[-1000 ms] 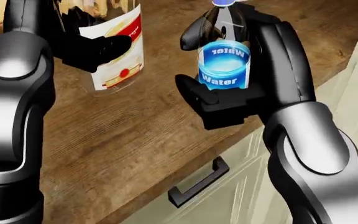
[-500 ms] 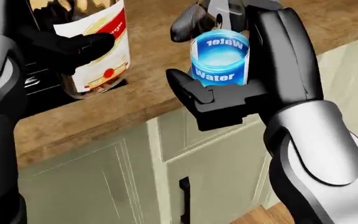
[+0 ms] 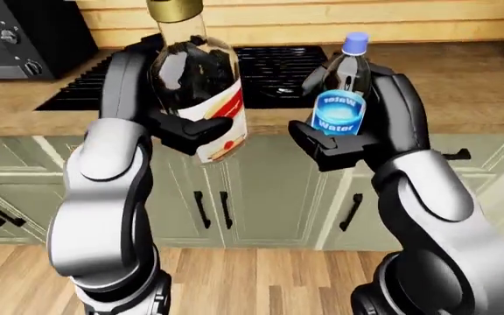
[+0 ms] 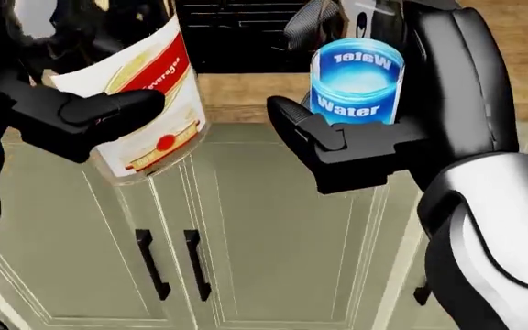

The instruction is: Move the drinks to the dining counter.

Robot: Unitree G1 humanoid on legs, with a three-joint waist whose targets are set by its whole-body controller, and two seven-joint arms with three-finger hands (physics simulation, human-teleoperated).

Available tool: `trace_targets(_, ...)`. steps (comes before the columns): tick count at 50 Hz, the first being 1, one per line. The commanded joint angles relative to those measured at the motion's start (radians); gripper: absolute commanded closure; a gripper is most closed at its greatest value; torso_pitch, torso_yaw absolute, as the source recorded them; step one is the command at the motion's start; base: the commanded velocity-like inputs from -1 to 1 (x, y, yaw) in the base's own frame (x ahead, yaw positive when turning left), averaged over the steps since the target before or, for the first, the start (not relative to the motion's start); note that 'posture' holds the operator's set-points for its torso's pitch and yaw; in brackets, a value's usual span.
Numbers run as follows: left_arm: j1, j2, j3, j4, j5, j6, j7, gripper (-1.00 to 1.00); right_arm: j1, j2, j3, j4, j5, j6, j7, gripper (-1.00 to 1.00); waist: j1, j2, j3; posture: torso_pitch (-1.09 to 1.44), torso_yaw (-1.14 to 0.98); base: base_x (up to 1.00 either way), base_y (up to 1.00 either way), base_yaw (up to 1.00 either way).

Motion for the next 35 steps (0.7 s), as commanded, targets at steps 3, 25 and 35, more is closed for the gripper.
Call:
trace_targets(3, -0.008, 0.015, 0.021, -0.052, 0.03, -0.022, -0.006, 1.0, -0.039, -0.001, -0.002, -0.02, 0.018, -0.036, 0.0, 1.0, 0.009, 0.013, -0.04, 0.0, 0.0, 0.0, 0.0, 1.0)
trace_targets(25, 0.148, 0.027, 0.053, -0.108, 0.069, -0.11, -0.066, 1.0, 0.054, -0.036, 0.0, 0.016, 0.035, -0.136, 0.014, 1.0, 0.014, -0.103, -0.028, 0.0, 0.0, 0.0, 0.0, 1.0)
trace_targets(35, 0.164, 0.019, 0.039, -0.12, 0.093, -0.116, -0.079, 1.0, 0.066, -0.026, 0.02, 0.028, 0.018, -0.157, 0.02, 1.0, 0.027, -0.007, -0.041, 0.0, 0.0, 0.0, 0.0, 1.0)
